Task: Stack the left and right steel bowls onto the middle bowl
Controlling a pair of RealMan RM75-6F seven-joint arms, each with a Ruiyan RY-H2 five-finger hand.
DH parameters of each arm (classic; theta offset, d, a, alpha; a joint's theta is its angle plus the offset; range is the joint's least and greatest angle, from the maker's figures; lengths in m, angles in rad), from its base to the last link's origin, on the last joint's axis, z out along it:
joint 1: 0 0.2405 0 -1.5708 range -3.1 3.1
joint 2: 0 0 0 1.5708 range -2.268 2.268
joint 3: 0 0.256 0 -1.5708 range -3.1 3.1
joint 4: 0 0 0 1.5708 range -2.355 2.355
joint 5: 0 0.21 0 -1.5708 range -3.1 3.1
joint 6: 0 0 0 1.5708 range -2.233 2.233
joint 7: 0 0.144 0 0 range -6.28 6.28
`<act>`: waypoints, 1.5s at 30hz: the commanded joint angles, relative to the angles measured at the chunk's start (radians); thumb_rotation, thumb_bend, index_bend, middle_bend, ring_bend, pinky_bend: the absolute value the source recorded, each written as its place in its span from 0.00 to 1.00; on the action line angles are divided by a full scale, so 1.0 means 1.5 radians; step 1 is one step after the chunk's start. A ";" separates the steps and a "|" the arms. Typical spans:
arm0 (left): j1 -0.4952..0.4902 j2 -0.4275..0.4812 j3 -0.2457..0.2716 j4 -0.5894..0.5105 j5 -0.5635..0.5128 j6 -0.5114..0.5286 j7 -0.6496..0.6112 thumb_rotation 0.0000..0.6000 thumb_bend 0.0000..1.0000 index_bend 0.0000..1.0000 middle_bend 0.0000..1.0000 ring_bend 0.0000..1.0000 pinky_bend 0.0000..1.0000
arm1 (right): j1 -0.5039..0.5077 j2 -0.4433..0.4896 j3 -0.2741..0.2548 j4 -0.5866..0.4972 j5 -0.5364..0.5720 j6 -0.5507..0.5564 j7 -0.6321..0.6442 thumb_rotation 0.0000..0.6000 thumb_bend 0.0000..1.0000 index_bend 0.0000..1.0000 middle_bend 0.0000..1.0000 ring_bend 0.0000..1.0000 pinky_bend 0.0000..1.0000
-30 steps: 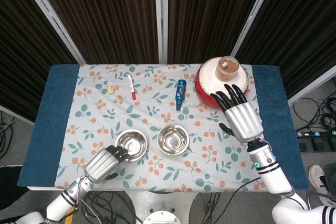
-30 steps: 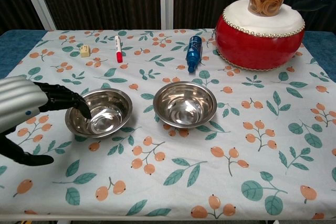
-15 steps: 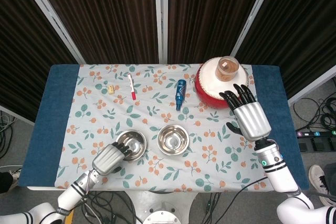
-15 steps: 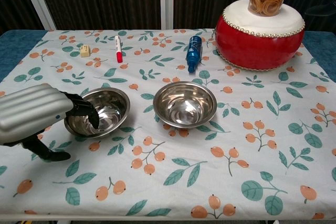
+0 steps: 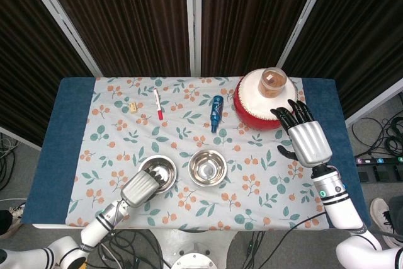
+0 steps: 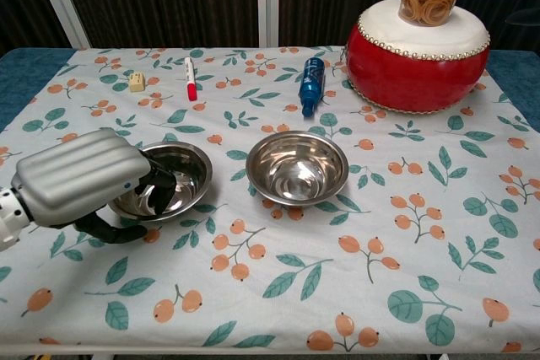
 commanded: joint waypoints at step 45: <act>-0.226 -0.125 -0.112 0.024 -0.017 -0.104 0.054 1.00 0.37 0.71 0.73 0.66 0.73 | -0.069 0.102 0.067 -0.049 -0.036 0.137 0.106 1.00 0.11 0.14 0.18 0.04 0.09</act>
